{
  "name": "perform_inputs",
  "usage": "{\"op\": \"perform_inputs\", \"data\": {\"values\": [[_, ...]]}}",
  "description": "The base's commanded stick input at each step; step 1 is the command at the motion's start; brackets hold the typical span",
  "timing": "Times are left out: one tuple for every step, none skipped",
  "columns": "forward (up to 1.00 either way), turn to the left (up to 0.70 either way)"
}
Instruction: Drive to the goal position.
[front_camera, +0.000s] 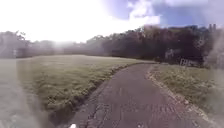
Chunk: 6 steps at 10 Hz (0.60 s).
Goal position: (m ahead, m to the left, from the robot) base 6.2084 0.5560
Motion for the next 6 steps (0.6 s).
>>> {"op": "perform_inputs", "data": {"values": [[0.7, 0.0], [0.7, 0.0], [0.7, 0.0], [0.7, 0.0], [0.7, 0.0], [0.7, 0.0]]}}
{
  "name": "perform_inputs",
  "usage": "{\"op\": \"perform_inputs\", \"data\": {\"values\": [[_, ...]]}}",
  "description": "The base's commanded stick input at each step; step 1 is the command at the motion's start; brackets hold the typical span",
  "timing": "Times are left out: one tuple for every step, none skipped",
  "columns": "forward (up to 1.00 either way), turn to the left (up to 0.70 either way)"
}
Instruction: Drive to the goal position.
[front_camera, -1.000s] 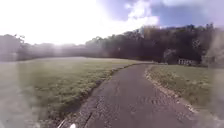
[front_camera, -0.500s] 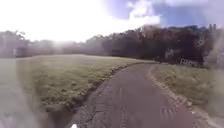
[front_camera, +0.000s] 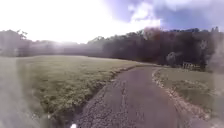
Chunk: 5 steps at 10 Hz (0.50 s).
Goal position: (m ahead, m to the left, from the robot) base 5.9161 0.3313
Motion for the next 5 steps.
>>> {"op": "perform_inputs", "data": {"values": [[0.7, 0.0], [0.7, 0.0], [0.7, 0.0], [0.7, -0.01], [0.7, -0.04]]}}
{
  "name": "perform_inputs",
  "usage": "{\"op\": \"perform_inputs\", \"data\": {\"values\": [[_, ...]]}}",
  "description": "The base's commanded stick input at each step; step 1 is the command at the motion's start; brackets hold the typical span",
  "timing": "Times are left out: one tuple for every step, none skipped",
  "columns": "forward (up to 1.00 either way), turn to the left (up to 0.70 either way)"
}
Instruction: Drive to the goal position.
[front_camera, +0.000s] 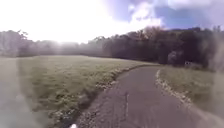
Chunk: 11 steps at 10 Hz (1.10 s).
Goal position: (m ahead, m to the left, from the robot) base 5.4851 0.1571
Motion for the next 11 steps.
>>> {"op": "perform_inputs", "data": {"values": [[0.7, -0.07], [0.7, -0.09], [0.7, -0.11], [0.7, -0.12], [0.7, -0.12], [0.7, -0.12], [0.7, -0.12], [0.7, -0.12], [0.7, -0.12], [0.7, -0.12], [0.7, -0.12]]}}
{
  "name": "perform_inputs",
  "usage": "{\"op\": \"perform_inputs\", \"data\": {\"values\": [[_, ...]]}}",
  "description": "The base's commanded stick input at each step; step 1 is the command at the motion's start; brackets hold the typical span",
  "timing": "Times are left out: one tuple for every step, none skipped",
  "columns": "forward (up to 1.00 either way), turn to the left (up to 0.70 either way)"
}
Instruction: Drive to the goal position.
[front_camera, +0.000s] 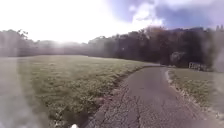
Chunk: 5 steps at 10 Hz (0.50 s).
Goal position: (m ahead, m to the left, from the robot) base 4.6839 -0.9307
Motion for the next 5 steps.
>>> {"op": "perform_inputs", "data": {"values": [[0.7, -0.12], [0.7, -0.12], [0.7, -0.12], [0.7, -0.12], [0.7, -0.12]]}}
